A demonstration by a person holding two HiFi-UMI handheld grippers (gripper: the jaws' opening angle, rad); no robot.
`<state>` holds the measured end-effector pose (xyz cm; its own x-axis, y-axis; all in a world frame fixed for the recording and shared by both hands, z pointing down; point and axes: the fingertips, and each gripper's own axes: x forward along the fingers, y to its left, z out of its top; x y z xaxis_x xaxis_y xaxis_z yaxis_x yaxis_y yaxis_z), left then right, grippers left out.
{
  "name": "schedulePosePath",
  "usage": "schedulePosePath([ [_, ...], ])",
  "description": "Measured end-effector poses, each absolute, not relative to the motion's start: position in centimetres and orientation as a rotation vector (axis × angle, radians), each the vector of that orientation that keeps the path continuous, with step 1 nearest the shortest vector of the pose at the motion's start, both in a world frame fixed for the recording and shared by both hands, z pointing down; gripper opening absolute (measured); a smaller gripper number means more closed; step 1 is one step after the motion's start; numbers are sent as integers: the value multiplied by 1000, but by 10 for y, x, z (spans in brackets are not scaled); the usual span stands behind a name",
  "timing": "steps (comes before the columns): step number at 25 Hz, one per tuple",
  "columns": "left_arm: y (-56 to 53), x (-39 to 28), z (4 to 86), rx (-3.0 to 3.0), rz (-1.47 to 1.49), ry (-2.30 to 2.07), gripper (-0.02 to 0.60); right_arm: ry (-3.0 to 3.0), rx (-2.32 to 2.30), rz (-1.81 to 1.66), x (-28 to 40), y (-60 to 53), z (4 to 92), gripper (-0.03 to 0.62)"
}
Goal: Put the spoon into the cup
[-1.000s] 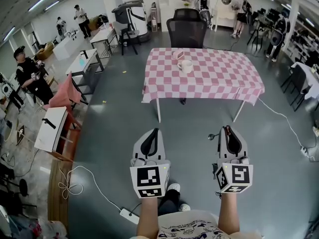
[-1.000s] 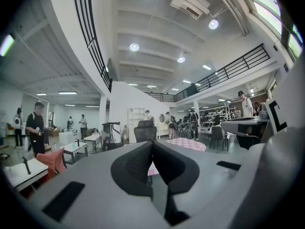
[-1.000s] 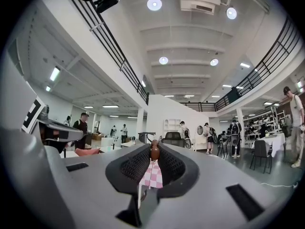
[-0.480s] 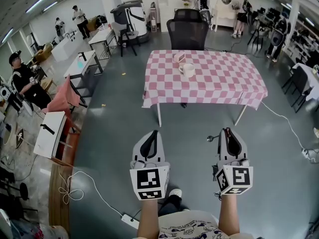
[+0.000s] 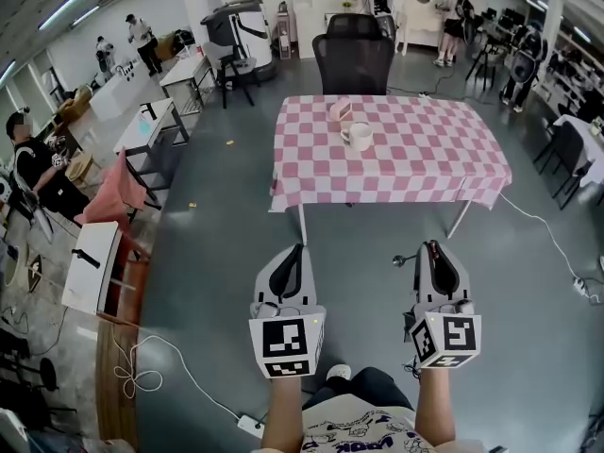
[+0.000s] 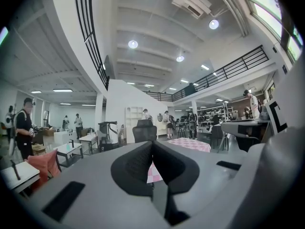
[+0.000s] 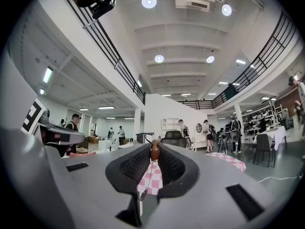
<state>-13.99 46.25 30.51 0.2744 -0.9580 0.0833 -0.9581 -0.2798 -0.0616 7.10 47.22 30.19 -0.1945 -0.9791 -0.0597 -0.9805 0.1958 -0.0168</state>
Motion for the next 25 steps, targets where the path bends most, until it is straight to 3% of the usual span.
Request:
schedulePosePath([
  [13, 401, -145, 320, 2476, 191, -1868, 14, 2373, -2008, 12, 80, 413, 312, 58],
  [25, 267, -116, 313, 2453, 180, -1928, 14, 2406, -1949, 53, 109, 270, 304, 58],
])
